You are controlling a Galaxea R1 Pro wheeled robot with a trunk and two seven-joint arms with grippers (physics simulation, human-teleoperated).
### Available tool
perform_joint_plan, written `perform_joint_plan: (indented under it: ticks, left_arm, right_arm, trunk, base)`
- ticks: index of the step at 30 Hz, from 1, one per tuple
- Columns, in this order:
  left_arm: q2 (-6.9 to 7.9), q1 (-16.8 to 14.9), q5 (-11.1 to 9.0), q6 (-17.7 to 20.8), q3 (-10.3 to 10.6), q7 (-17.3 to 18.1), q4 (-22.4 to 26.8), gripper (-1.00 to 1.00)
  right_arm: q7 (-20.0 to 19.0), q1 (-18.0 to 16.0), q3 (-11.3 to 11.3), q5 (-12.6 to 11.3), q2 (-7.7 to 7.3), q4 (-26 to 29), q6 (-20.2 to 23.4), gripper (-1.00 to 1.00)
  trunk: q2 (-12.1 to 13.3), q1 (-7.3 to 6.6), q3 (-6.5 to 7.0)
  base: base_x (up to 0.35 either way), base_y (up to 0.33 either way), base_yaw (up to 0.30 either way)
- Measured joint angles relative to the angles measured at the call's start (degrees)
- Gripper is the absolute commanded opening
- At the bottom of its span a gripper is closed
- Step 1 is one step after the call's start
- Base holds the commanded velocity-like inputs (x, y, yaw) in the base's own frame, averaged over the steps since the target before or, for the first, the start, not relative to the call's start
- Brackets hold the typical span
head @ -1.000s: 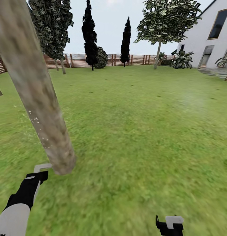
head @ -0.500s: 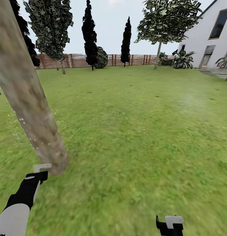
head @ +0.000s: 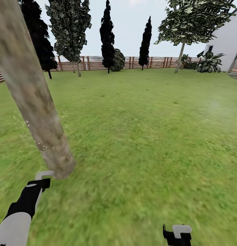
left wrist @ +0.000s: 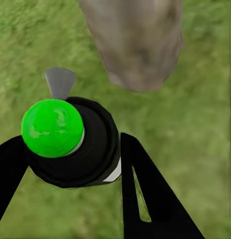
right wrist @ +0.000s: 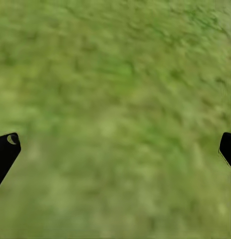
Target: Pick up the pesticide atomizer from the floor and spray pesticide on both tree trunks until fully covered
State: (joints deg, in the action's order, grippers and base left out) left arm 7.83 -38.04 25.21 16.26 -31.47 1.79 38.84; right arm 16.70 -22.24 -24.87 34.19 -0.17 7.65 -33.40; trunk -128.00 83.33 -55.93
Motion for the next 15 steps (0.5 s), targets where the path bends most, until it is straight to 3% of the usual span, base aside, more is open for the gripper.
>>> perform_joint_plan:
  ticks: [11,15]
  left_arm:
    - [-0.01,0.1,0.0,0.0,0.0,0.0,-0.1,-1.0]
    - [-0.01,0.0,0.0,0.0,0.0,0.0,-0.1,-1.0]
  right_arm:
    - [0.0,0.0,0.0,0.0,-0.01,0.0,0.0,1.0]
    - [0.0,0.0,0.0,0.0,0.02,0.0,0.0,1.0]
  trunk:
    - [0.0,0.0,0.0]
    - [0.0,0.0,0.0]
  base:
    - [0.23,-0.202,0.004]
    - [0.231,-0.2,0.202]
